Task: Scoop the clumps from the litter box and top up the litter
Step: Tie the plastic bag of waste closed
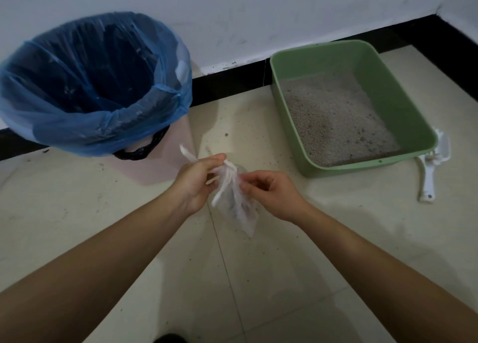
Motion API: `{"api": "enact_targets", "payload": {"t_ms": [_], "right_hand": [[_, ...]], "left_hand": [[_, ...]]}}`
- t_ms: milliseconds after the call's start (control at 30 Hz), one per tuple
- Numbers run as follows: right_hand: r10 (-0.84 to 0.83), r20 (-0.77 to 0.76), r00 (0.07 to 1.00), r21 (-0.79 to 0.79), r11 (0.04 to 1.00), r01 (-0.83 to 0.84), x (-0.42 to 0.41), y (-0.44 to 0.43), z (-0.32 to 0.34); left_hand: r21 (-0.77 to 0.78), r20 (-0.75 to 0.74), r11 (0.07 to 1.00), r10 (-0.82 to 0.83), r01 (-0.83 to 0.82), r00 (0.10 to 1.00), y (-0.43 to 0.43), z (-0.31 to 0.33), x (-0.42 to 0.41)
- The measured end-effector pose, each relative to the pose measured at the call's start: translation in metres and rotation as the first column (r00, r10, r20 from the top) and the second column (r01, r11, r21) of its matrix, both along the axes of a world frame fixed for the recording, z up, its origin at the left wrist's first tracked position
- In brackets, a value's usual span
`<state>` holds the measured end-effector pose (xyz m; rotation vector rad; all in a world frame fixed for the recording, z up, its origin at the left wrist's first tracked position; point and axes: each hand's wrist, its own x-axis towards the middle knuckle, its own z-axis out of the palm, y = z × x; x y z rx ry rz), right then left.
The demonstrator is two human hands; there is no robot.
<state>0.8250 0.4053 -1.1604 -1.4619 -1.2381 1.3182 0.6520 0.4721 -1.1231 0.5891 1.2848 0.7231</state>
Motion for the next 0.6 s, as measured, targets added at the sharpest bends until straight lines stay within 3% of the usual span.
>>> {"api": "enact_targets", "payload": {"t_ms": [233, 367, 433, 533, 600], "right_hand": [[0.206, 0.082, 0.975, 0.002, 0.978, -0.207, 0.001, -0.005, 0.001], [-0.007, 0.216, 0.976, 0.045, 0.999, -0.002, 0.006, -0.002, 0.001], [-0.051, 0.167, 0.985, 0.003, 0.999, 0.052, 0.005, 0.001, 0.003], [0.019, -0.009, 1.000, -0.104, 0.994, -0.019, -0.002, 0.005, 0.005], [0.057, 0.041, 0.998, -0.104, 0.993, -0.052, -0.004, 0.005, 0.004]], "left_hand": [[0.031, -0.023, 0.996, 0.088, -0.087, 0.996, -0.012, -0.003, 0.003], [0.150, -0.152, 0.987, 0.076, -0.053, 0.985, -0.008, -0.004, -0.003], [0.181, -0.183, 0.983, 0.054, -0.020, 0.982, -0.009, -0.005, -0.004], [0.200, -0.211, 0.979, 0.010, 0.034, 0.977, -0.011, -0.005, -0.002], [0.204, -0.227, 0.976, -0.026, 0.073, 0.974, -0.013, -0.005, -0.002]]}}
